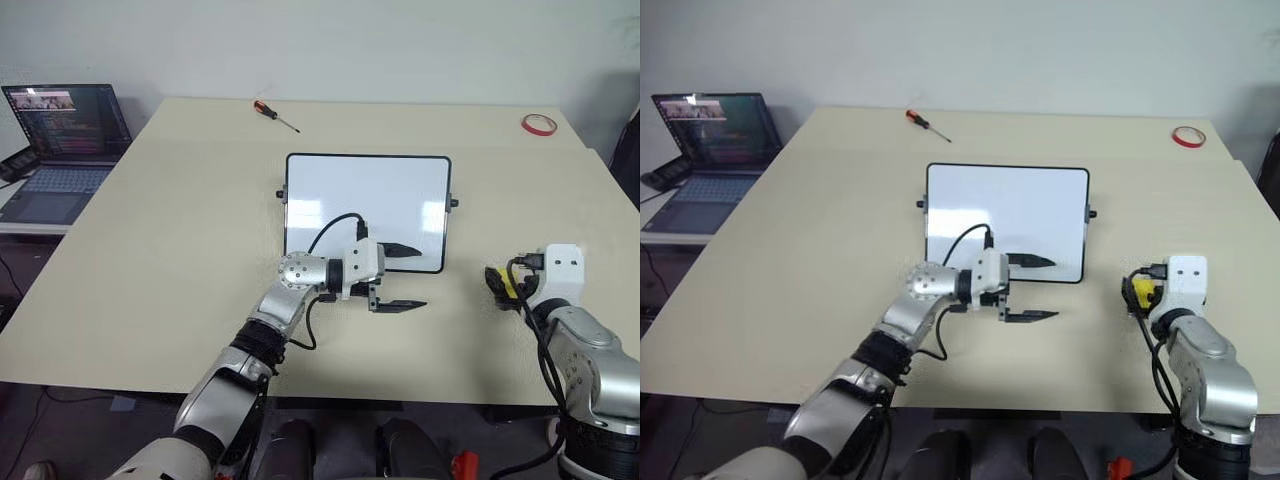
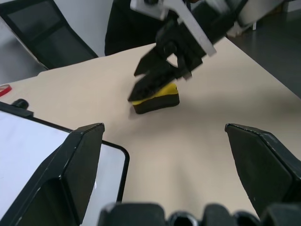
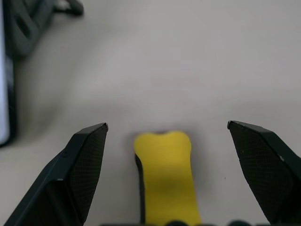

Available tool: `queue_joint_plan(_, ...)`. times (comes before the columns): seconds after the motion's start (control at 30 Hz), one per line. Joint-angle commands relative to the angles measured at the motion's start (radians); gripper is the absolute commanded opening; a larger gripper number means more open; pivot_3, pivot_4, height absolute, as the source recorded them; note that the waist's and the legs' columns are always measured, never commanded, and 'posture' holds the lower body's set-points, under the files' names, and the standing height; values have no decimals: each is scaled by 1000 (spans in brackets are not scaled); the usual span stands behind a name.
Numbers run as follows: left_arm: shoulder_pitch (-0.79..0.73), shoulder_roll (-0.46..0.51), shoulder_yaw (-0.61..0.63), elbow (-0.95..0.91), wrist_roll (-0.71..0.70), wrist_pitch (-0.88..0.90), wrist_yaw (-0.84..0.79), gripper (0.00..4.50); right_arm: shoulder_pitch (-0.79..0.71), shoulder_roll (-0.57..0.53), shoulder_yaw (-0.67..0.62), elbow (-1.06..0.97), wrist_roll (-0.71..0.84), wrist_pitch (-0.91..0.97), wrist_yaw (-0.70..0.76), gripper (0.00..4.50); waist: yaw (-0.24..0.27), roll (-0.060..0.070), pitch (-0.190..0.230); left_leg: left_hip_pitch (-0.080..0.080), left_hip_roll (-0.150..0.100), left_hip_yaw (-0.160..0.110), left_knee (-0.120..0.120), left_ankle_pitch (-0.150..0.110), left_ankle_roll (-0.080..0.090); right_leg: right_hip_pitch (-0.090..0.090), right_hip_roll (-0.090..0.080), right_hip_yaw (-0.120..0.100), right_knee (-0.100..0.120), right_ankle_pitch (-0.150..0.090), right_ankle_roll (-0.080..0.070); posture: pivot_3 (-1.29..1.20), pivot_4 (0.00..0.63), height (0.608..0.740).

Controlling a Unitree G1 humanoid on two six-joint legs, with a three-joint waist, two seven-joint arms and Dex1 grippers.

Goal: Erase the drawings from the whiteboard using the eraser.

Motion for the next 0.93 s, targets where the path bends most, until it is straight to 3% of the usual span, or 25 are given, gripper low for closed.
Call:
queue_joint_plan(0.03, 65, 69, 94, -236, -98, 157, 46, 4500, 9, 27, -66, -168, 41, 50, -35, 4477, 0, 0, 0, 0, 0, 0, 0, 0, 0, 0, 0, 0, 0, 0, 0, 0, 150, 740)
queue_joint_plan(0.17, 164, 135, 215, -453, -93, 327, 245, 4500, 82, 48, -84, -303, 33, 22, -61, 4477, 5, 0, 0, 0, 0, -3, 1, 0, 0, 1, -1, 0, 0, 0, 0, 0, 150, 740)
queue_joint_plan(0.23, 233, 123, 277, -537, -74, 382, 382, 4500, 162, 38, -63, -340, -13, -67, -61, 4477, 7, 1, -1, 0, -1, -3, 1, 0, 0, 2, -1, 0, -1, 0, 0, 0, 150, 740)
queue_joint_plan(0.5, 624, 14, 385, -761, 99, 355, 787, 4500, 489, 125, 21, -255, -138, -600, -24, 4477, 6, 1, -1, 4, -2, -1, -1, 0, 0, 4, -5, 2, -1, -1, 1, 0, 150, 740)
queue_joint_plan(0.8, 877, -39, 420, -902, 203, 341, 965, 4500, 628, 160, 39, -123, -136, -819, -2, 4477, 11, 0, -1, 6, -2, -2, 0, 0, 0, 8, -9, 1, -1, -4, 5, 0, 150, 740)
queue_joint_plan(0.93, 869, -41, 391, -902, 199, 354, 966, 4500, 627, 169, 54, -93, -123, -834, 2, 4477, 11, 0, -1, 6, -1, -3, 0, 0, 0, 7, -9, 0, -1, -5, 3, 0, 150, 740)
